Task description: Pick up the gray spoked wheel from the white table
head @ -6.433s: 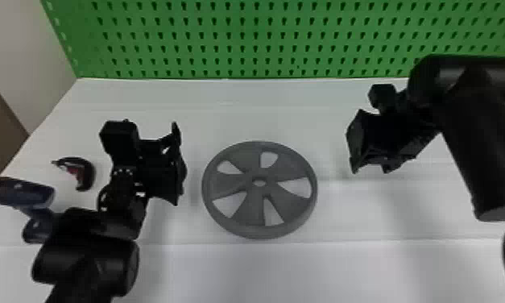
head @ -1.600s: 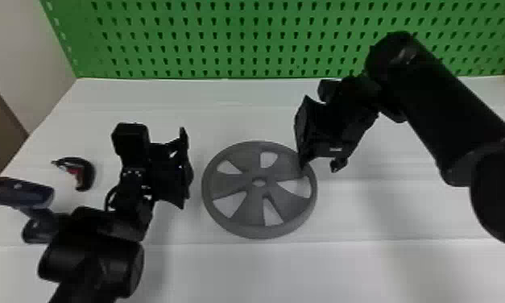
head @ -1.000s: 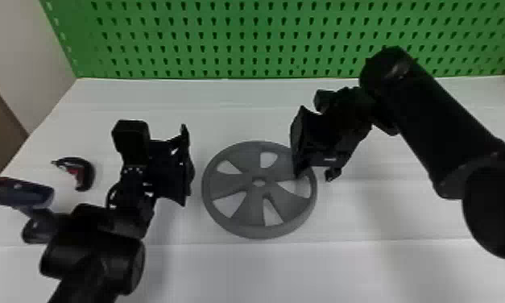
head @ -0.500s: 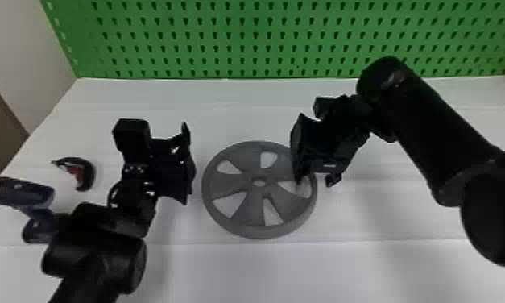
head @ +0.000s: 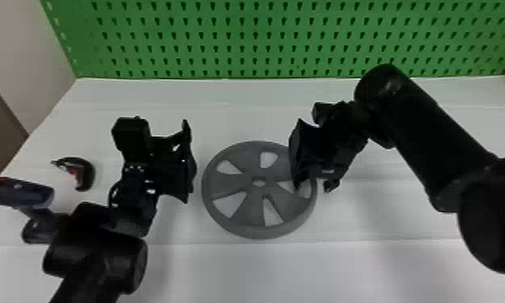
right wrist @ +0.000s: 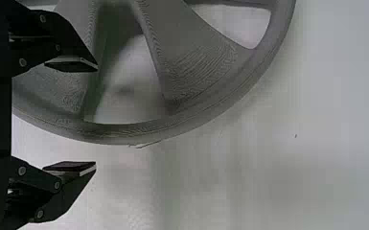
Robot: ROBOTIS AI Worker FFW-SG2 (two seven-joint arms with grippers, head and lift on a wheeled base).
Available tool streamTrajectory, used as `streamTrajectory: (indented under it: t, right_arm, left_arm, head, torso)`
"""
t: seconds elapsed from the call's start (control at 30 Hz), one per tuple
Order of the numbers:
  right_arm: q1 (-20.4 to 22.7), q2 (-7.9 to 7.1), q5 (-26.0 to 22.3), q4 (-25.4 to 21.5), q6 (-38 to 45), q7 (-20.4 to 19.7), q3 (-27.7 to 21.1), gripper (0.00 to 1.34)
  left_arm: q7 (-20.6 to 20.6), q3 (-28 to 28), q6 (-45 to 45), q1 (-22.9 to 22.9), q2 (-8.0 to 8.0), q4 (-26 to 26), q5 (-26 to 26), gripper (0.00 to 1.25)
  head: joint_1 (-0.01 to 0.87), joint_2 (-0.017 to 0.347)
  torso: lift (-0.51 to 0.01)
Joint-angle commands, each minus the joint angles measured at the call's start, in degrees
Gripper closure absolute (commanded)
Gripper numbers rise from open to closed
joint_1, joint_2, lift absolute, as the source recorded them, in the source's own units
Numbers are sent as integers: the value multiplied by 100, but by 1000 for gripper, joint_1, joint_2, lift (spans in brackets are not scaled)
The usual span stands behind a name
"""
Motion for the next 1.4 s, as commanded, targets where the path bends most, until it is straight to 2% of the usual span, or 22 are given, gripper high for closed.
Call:
streamTrajectory:
  t: [0.0, 0.93, 0.97, 1.1, 1.3, 1.37]
  right_arm:
    - [37, 8, 0, -14, -46, 0, 14, 545]
    - [72, -10, 141, 12, -116, 0, -38, 582]
    - [72, -10, 141, 12, -116, 0, -38, 604]
    - [72, -10, 149, 12, -125, 0, -47, 843]
    - [72, -10, 167, 12, -107, 0, -47, 984]
    - [72, -1, 167, 21, -90, 0, -47, 992]
  left_arm:
    - [0, 47, -200, 56, 0, 78, 12, 213]
    - [0, 74, -235, 73, 26, 87, 12, 213]
    - [0, 65, -235, 73, 26, 87, 12, 213]
    - [0, 65, -235, 73, 26, 87, 12, 213]
    - [0, 65, -235, 64, 26, 87, 12, 213]
    - [0, 56, -235, 56, 26, 87, 12, 213]
  head:
    - [770, 44]
    - [770, 44]
    - [770, 44]
    - [770, 44]
    - [770, 44]
    - [770, 44]
  torso:
    - [-98]
    - [-98]
    - [-98]
    - [-98]
    - [-98]
    - [-98]
